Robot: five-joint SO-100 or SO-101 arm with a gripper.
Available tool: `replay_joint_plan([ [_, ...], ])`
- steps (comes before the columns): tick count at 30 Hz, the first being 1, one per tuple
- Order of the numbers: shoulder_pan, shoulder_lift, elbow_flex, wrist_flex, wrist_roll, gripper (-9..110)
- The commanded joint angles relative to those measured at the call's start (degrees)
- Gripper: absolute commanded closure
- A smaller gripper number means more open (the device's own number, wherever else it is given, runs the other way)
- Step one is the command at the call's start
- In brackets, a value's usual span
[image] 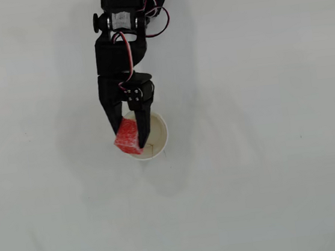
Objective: Grasp a red cube and put it in the cup.
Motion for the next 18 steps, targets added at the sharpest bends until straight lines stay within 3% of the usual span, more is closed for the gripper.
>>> replay_joint_plan([
  [1, -0.44, 1.85, -0.09, -0.7, 0.7, 101],
  [18, -0.26, 3.25, 1.23, -0.79, 0.7, 99],
])
